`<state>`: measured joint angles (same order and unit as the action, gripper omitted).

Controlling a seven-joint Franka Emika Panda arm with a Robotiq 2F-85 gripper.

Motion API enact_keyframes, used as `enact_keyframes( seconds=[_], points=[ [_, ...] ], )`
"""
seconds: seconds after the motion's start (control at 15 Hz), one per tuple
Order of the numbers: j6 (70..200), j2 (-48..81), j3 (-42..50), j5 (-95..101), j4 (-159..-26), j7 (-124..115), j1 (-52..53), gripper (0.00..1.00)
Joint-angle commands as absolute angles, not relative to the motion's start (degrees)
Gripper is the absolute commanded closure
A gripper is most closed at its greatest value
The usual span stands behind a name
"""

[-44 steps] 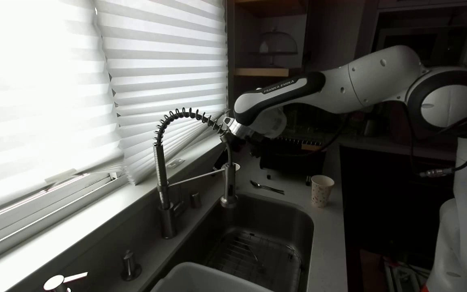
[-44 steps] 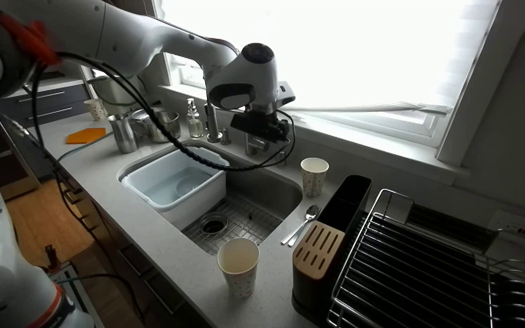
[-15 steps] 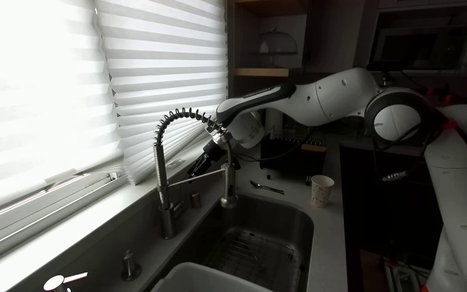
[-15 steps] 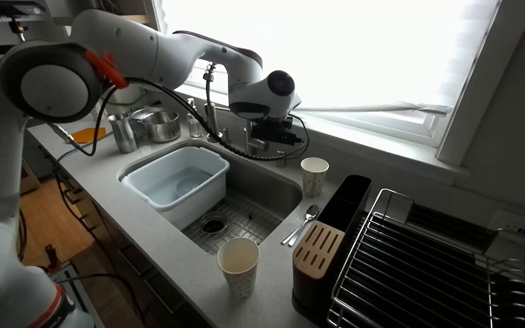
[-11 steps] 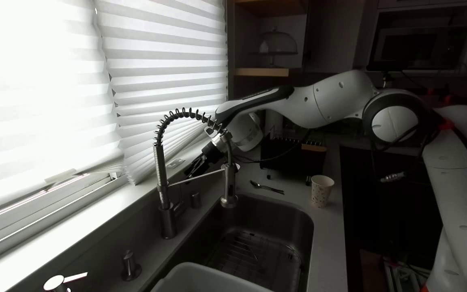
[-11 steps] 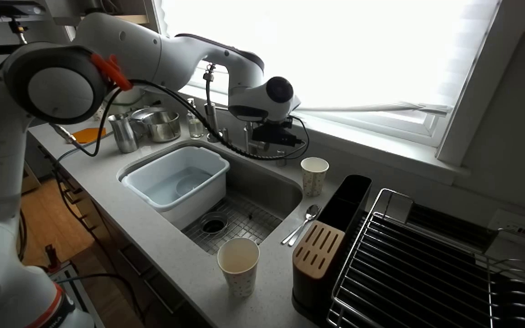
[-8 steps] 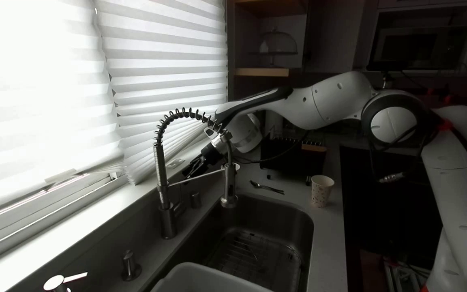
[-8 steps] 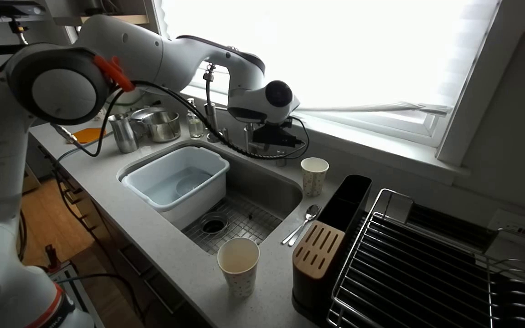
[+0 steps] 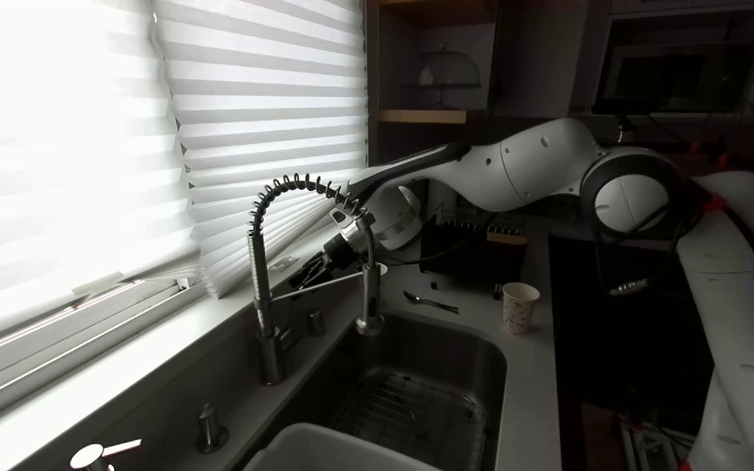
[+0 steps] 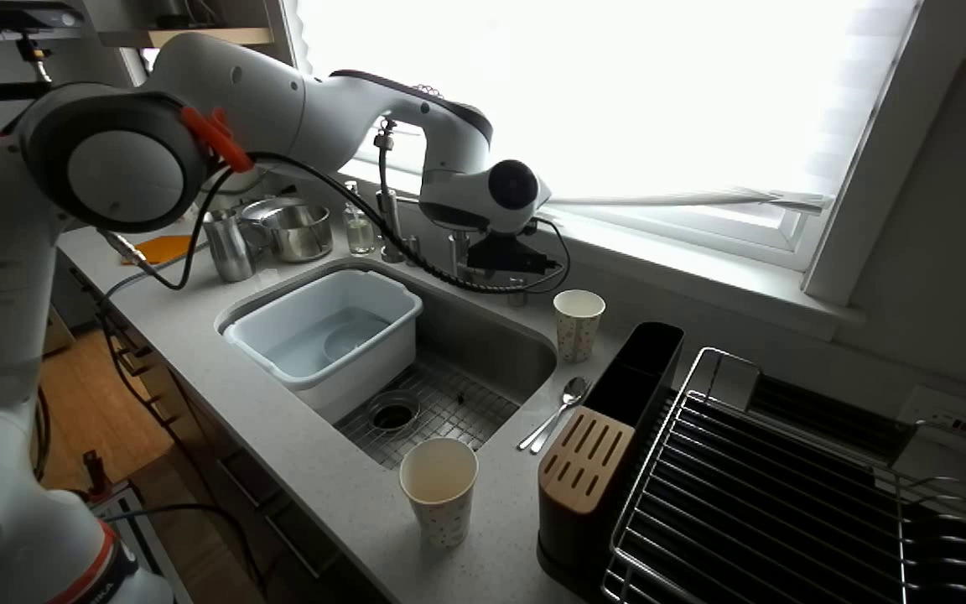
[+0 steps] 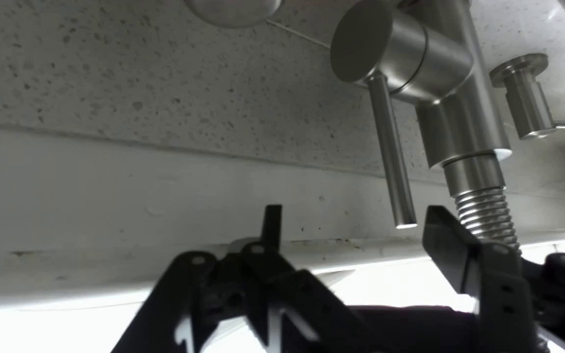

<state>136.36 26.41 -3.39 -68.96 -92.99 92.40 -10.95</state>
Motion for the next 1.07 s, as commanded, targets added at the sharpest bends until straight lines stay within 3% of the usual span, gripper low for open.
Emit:
enact_keyframes(
  seconds=[0.0,0.13,0.27,0.33,0.8,1.0],
  points=[
    [135.72,27.45,-3.23,-72.02,-92.30,95.61,-10.42,0.00],
    [135.83,27.75,-3.10,-72.15,-92.22,96.18,-9.94,0.00],
    [136.13,28.04,-2.99,-72.32,-92.07,96.86,-9.67,0.25],
    [136.03,28.11,-2.94,-72.35,-91.99,97.05,-9.63,0.29],
    [136.38,28.30,-2.61,-72.35,-91.90,97.95,-9.47,0.85],
    [136.32,28.35,-2.55,-72.18,-91.86,97.82,-9.31,0.96]
  ],
)
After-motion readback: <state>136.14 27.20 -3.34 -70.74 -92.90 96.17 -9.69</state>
